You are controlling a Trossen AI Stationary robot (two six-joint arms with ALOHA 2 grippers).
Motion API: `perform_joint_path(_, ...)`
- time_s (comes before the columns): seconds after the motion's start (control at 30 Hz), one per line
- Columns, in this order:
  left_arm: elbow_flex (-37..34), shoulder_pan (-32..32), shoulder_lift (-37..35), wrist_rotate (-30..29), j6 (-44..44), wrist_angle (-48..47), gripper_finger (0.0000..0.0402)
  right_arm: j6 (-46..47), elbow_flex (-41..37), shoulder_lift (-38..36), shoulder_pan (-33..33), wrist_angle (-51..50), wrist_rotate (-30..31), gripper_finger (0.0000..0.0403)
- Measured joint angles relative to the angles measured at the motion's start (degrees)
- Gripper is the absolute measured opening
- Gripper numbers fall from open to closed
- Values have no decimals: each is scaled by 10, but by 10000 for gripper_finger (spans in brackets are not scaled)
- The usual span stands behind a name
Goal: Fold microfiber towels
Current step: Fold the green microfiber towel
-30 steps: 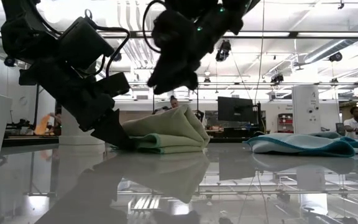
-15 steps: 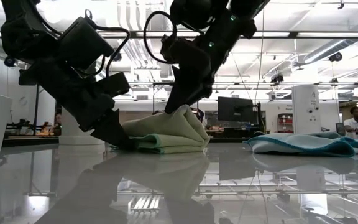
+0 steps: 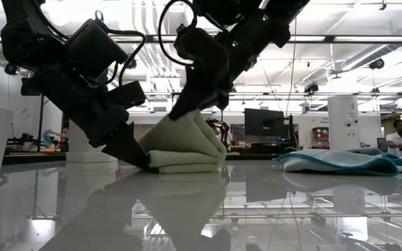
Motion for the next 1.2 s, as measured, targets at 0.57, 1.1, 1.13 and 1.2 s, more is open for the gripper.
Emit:
perform_joint_path(0.57,2,-4,-12,1,-1,-9,148,46,16,82,0,66,-11,9)
perform_joint_path(1.1,14,-4,-211,-6,19,-182,148,29,25,91,0,90,-94,138)
perform_joint_path(1.13,13,-4,-220,-12,21,-184,148,26,28,87,1,92,-106,145)
perform_joint_path(1.2,12,-4,-229,-30,28,-177,148,16,29,75,3,84,-120,157)
